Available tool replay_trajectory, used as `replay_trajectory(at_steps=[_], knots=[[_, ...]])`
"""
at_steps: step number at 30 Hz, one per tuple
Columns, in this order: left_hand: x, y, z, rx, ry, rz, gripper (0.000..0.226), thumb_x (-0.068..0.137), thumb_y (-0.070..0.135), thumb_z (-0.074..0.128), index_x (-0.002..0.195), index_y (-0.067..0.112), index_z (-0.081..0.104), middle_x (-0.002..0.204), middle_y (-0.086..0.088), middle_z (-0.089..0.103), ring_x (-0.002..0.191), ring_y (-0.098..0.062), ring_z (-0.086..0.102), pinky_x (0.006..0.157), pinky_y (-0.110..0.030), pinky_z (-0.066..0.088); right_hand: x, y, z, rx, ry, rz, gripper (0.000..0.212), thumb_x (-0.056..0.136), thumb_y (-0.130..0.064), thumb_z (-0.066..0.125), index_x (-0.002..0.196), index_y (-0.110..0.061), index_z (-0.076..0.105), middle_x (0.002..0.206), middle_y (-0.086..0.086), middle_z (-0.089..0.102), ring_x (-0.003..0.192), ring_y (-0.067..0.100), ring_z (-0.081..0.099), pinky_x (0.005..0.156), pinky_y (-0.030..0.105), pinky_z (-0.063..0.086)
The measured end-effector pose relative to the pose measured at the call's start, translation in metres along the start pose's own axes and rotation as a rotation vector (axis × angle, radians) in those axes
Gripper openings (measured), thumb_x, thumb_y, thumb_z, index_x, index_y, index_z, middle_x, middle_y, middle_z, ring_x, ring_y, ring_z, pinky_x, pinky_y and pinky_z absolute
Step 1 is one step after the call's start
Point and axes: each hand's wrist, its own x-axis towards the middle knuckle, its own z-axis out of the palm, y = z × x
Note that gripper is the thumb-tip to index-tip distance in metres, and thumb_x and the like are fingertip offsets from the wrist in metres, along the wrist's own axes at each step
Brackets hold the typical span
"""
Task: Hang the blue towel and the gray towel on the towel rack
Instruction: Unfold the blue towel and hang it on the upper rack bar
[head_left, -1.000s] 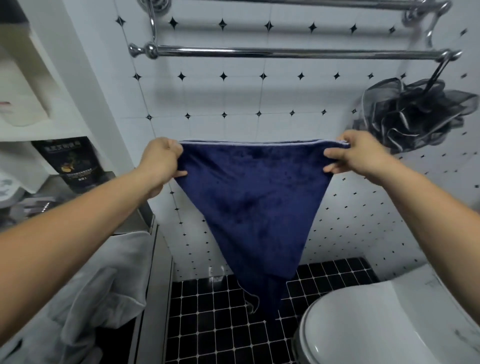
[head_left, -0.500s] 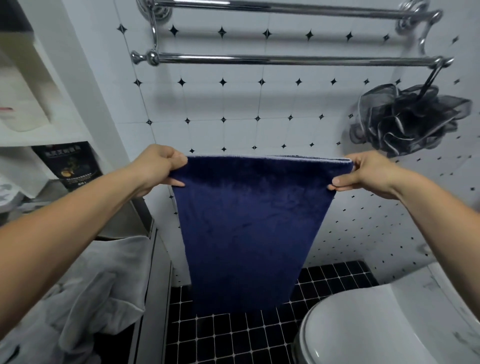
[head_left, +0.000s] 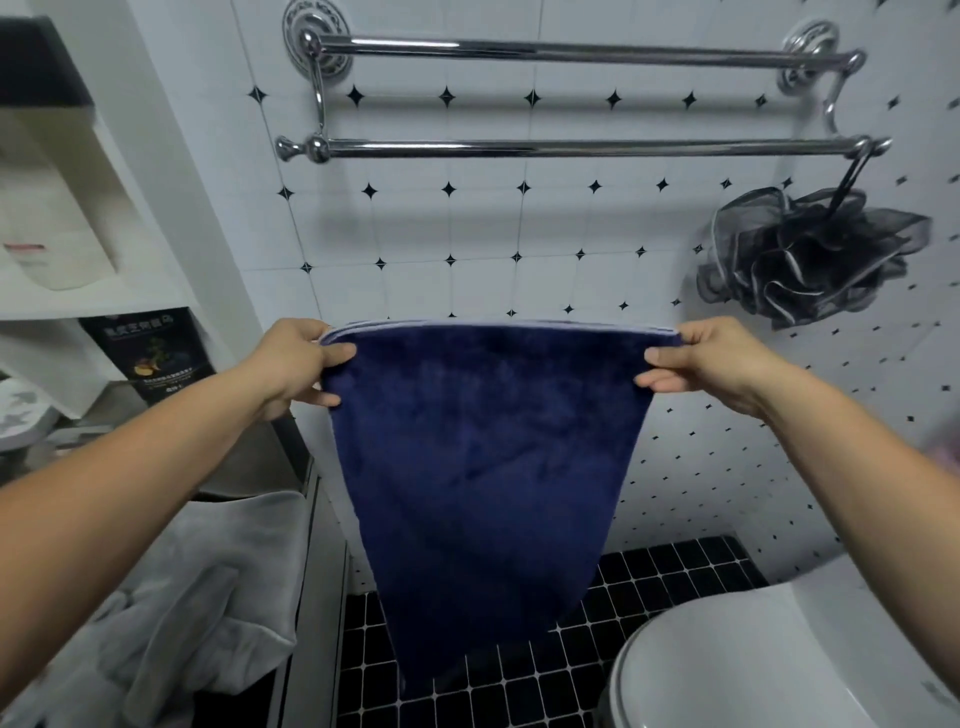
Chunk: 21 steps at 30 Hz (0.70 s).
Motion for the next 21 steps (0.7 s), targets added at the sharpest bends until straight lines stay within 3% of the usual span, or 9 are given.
replay_trajectory(at_steps=[1,4,5,8,11,14,16,18,21], knots=[[-0.001,0.001,0.002,-0.01,-0.021,0.006,0.011,0.093,0.008,0.063,0.082,0.01,0.063,0.077,-0.007,0.062,0.066,-0.023,0.063,0.048,-0.032,0.061,0.001,-0.001,0.002,-0.029,0.05,-0.018,0.018,0.086,0.006,0.065,0.103,0.012,0.066,0.061,0.011,0.073,0.055,0.016,0.072,0.053,0.02,0.059],[-0.001,0.002,0.005,-0.07,0.008,0.001,0.013,0.095,0.008,0.06,0.082,0.009,0.06,0.081,-0.01,0.062,0.068,-0.024,0.062,0.049,-0.029,0.06,-0.004,-0.003,0.014,-0.164,-0.115,-0.01,0.012,0.087,0.004,0.066,0.097,0.008,0.069,0.062,0.017,0.072,0.051,0.015,0.07,0.049,0.019,0.056],[-0.001,0.002,0.004,-0.103,0.027,-0.005,0.014,0.096,0.007,0.06,0.082,0.009,0.061,0.083,-0.011,0.062,0.071,-0.024,0.062,0.049,-0.029,0.06,-0.004,-0.004,0.013,-0.147,-0.09,-0.019,0.013,0.087,0.004,0.065,0.099,0.008,0.069,0.062,0.016,0.072,0.051,0.015,0.07,0.048,0.02,0.056],[-0.002,0.003,-0.003,-0.148,0.024,0.004,0.013,0.096,0.01,0.061,0.082,0.01,0.061,0.084,-0.01,0.064,0.074,-0.024,0.063,0.048,-0.028,0.06,-0.003,-0.01,0.007,-0.016,0.076,-0.04,0.013,0.092,-0.001,0.062,0.104,0.001,0.067,0.073,0.009,0.072,0.053,0.018,0.072,0.044,0.023,0.056],[-0.002,0.01,-0.004,-0.189,0.008,0.03,0.012,0.096,0.015,0.061,0.084,0.012,0.063,0.081,-0.008,0.066,0.071,-0.023,0.065,0.046,-0.032,0.059,-0.002,-0.016,0.01,0.116,0.069,-0.003,0.013,0.098,-0.009,0.055,0.106,-0.01,0.065,0.098,0.005,0.074,0.068,0.029,0.076,0.043,0.027,0.055],[0.001,0.016,0.0,-0.343,0.025,0.034,0.01,0.096,0.013,0.06,0.088,0.008,0.065,0.086,-0.009,0.065,0.078,-0.023,0.065,0.05,-0.034,0.061,0.003,-0.021,0.018,0.264,0.083,0.003,0.013,0.1,-0.011,0.052,0.104,-0.01,0.064,0.111,0.015,0.069,0.073,0.036,0.075,0.051,0.034,0.06],[0.004,0.018,0.002,-0.446,0.042,0.019,0.011,0.095,0.011,0.062,0.087,0.005,0.065,0.088,-0.01,0.067,0.082,-0.023,0.066,0.053,-0.032,0.061,0.006,-0.025,0.023,0.332,0.169,0.012,0.013,0.097,-0.009,0.056,0.107,-0.003,0.063,0.111,0.022,0.068,0.068,0.032,0.075,0.052,0.031,0.061],[0.01,0.022,0.002,-0.499,0.075,0.021,0.011,0.09,0.01,0.068,0.082,0.004,0.065,0.083,-0.01,0.069,0.079,-0.022,0.068,0.051,-0.028,0.059,0.012,-0.03,0.026,0.428,0.263,0.009,0.03,0.093,-0.007,0.063,0.119,0.006,0.055,0.107,0.02,0.067,0.064,0.029,0.075,0.048,0.027,0.059],[0.022,0.041,-0.003,-0.579,0.111,0.05,0.012,0.083,0.009,0.075,0.079,0.001,0.066,0.079,-0.009,0.071,0.078,-0.022,0.069,0.052,-0.025,0.058,0.023,-0.045,0.022,0.598,0.32,-0.03,0.051,0.09,-0.003,0.066,0.134,0.008,0.042,0.105,0.011,0.063,0.073,0.031,0.073,0.052,0.028,0.06]])
